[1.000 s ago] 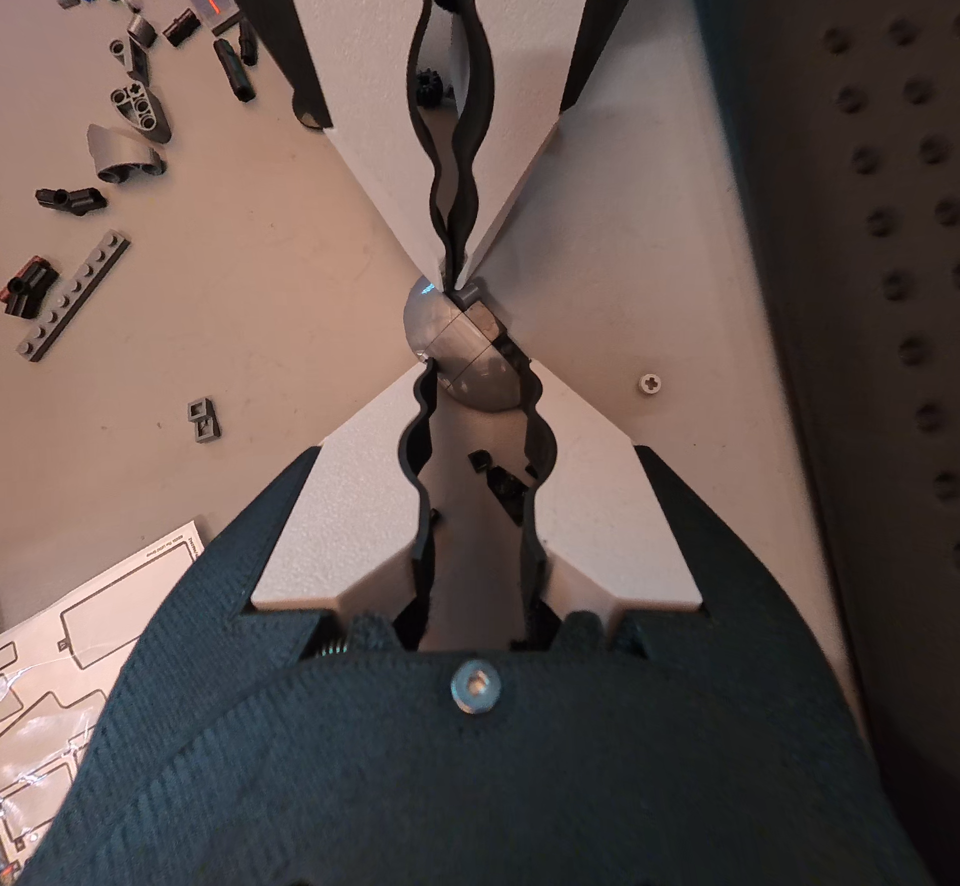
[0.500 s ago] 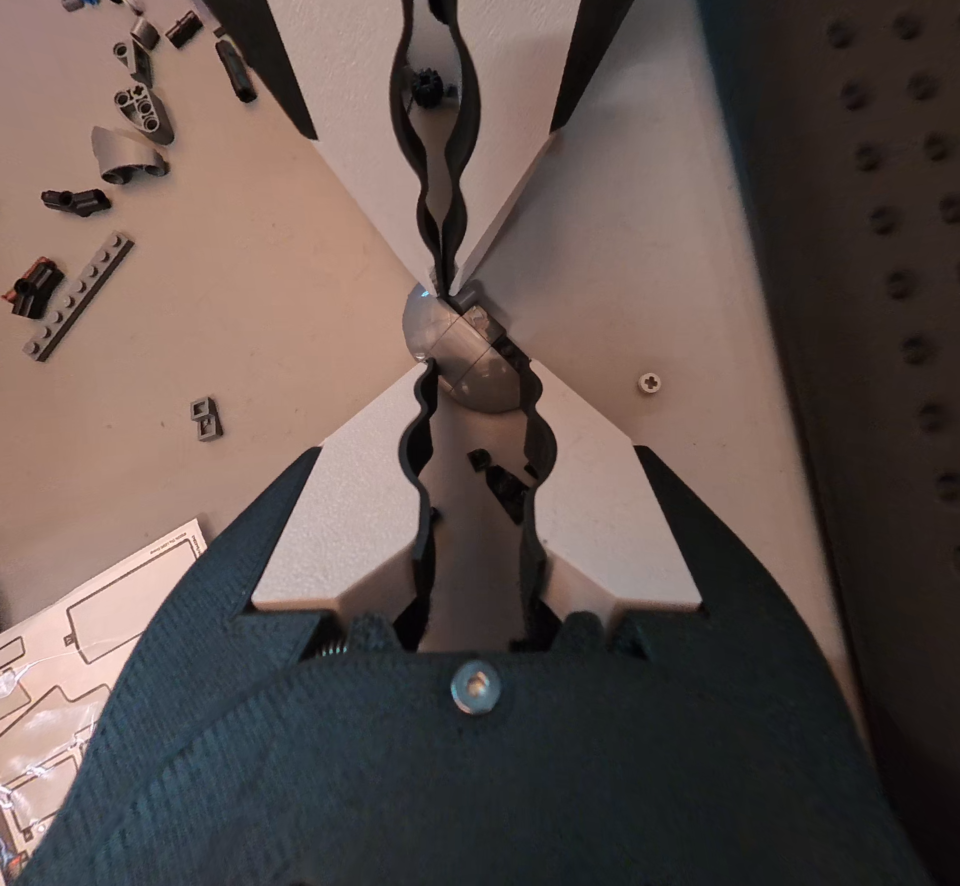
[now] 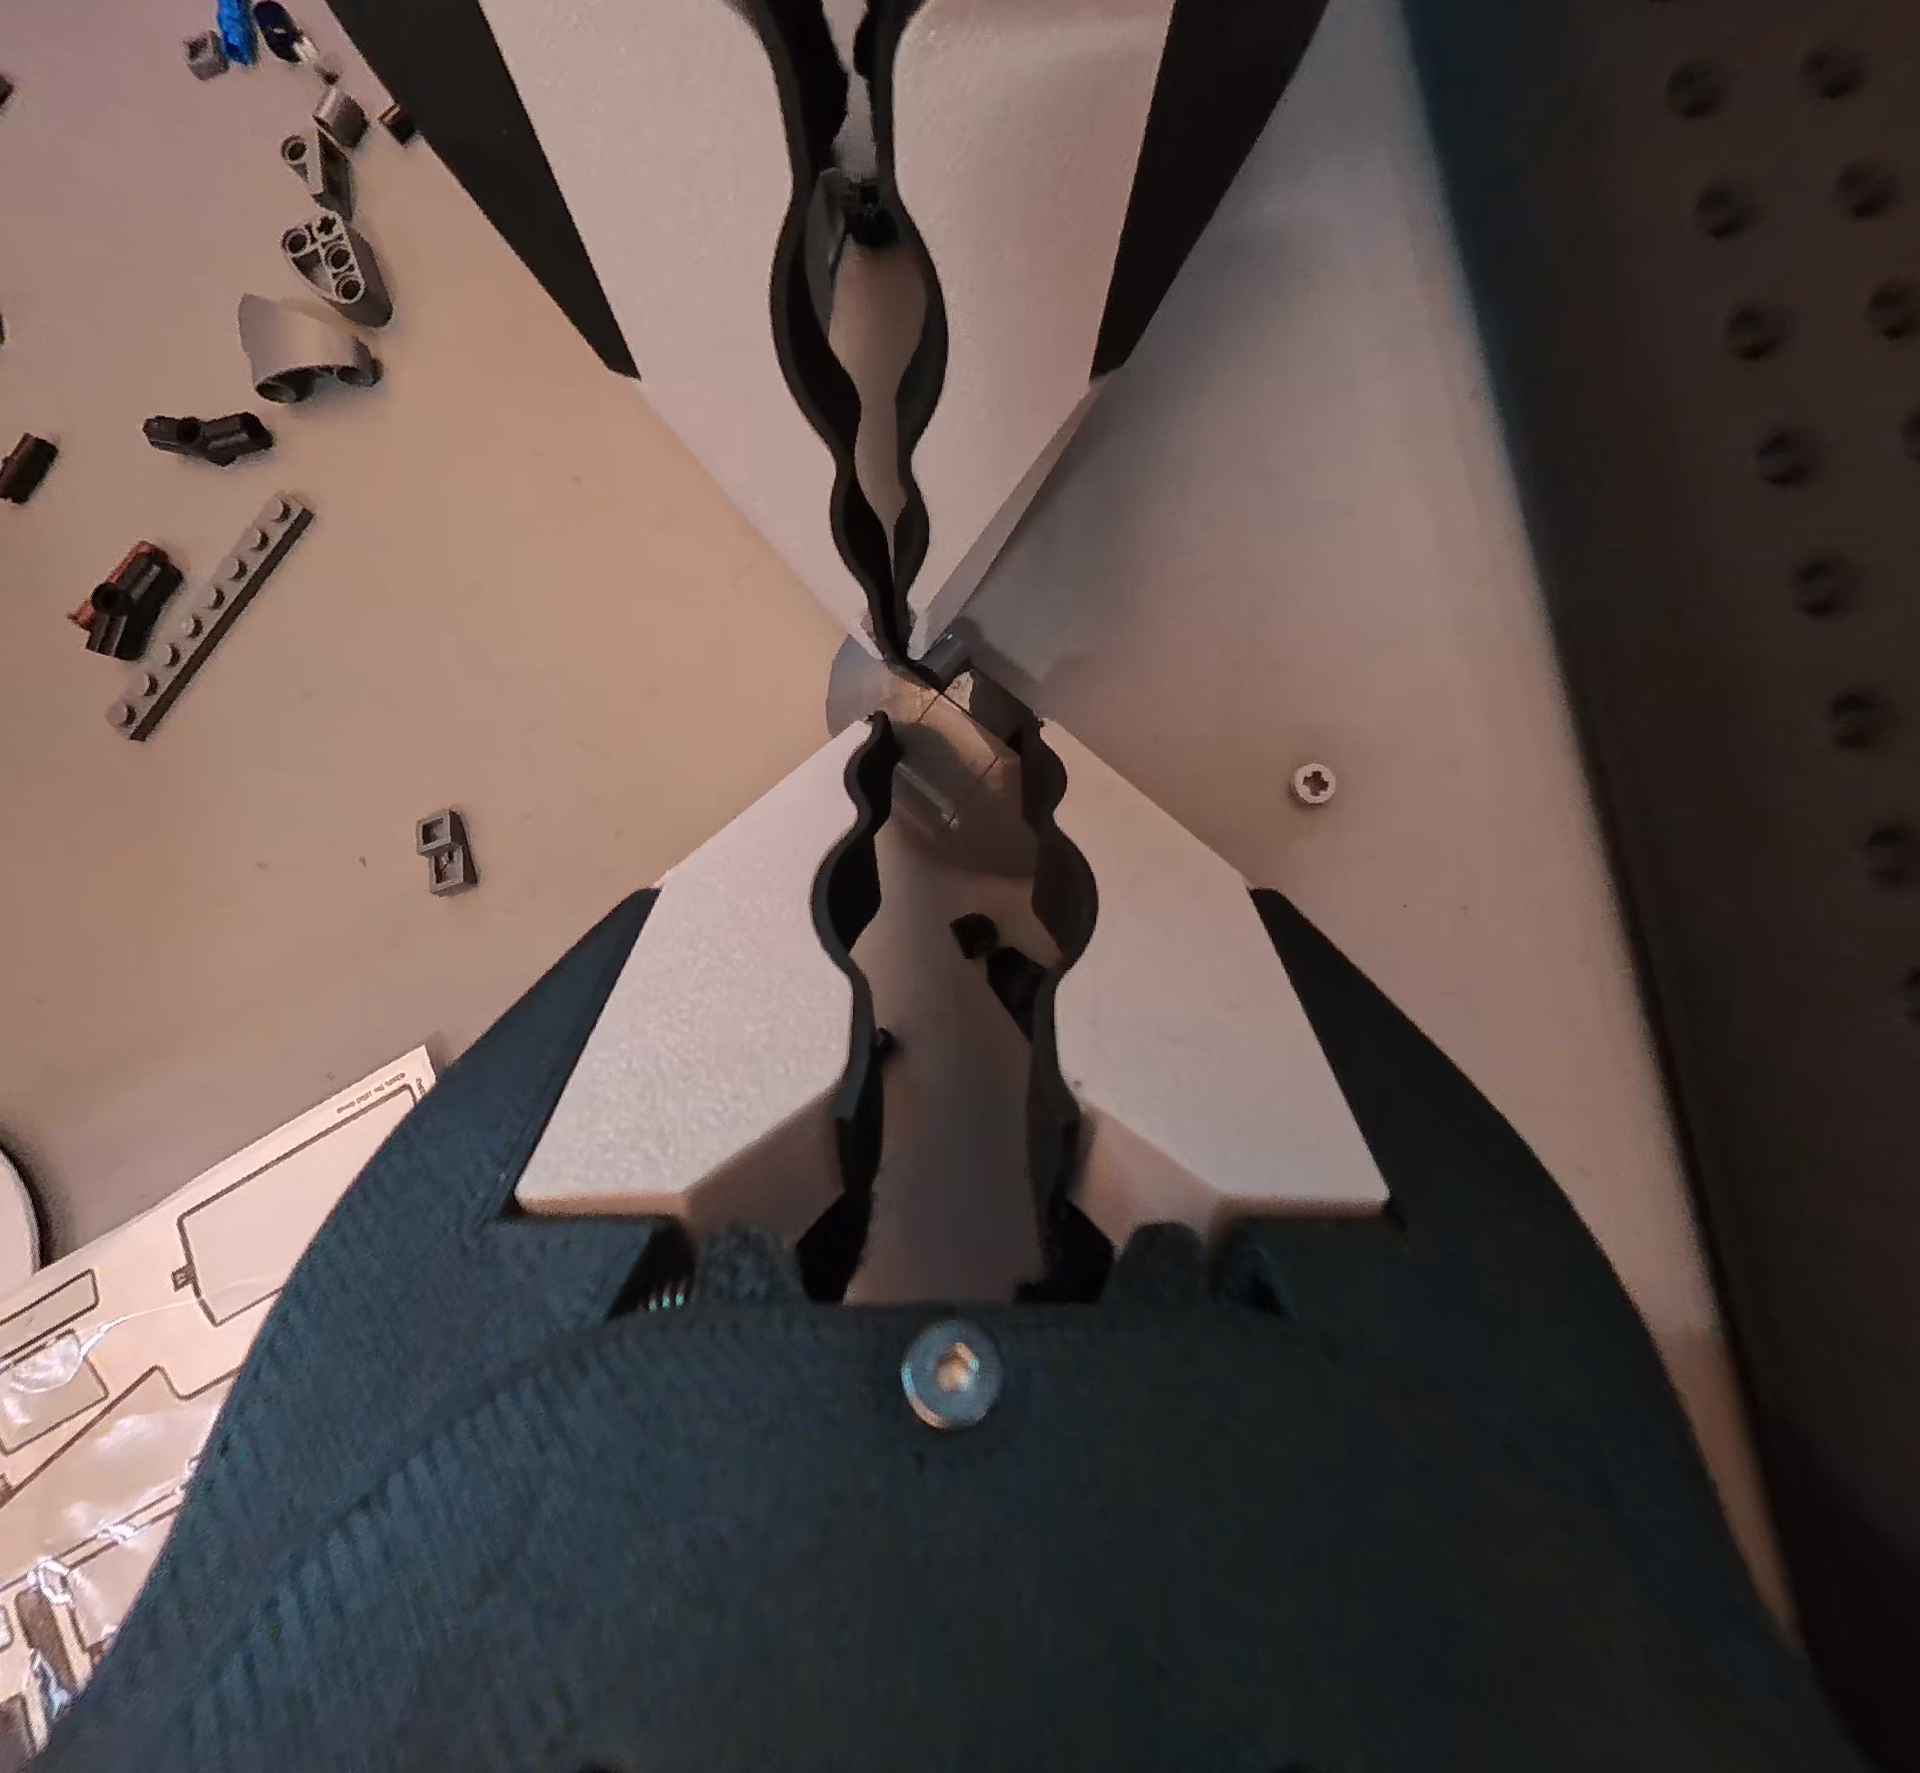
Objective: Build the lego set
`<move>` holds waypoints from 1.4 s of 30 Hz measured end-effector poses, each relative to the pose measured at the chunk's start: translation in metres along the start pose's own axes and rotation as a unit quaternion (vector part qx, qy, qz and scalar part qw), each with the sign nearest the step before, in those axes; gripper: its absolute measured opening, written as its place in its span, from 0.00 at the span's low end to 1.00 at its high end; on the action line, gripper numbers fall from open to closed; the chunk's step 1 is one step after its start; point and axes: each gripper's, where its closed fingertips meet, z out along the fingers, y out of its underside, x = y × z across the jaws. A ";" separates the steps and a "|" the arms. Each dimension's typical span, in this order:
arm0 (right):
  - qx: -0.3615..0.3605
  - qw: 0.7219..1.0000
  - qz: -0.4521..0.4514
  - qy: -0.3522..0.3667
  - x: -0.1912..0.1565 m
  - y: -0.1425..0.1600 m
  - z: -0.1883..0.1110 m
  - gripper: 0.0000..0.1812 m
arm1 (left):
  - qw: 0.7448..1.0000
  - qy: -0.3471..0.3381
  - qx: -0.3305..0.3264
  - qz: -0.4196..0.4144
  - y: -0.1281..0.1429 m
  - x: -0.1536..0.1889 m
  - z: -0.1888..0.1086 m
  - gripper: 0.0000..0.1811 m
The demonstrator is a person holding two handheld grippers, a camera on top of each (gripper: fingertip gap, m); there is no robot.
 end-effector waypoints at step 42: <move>-0.009 0.999 -0.050 -0.012 -0.008 0.001 0.002 0.00 | 1.000 0.013 0.013 -0.002 -0.001 0.003 0.000 0.12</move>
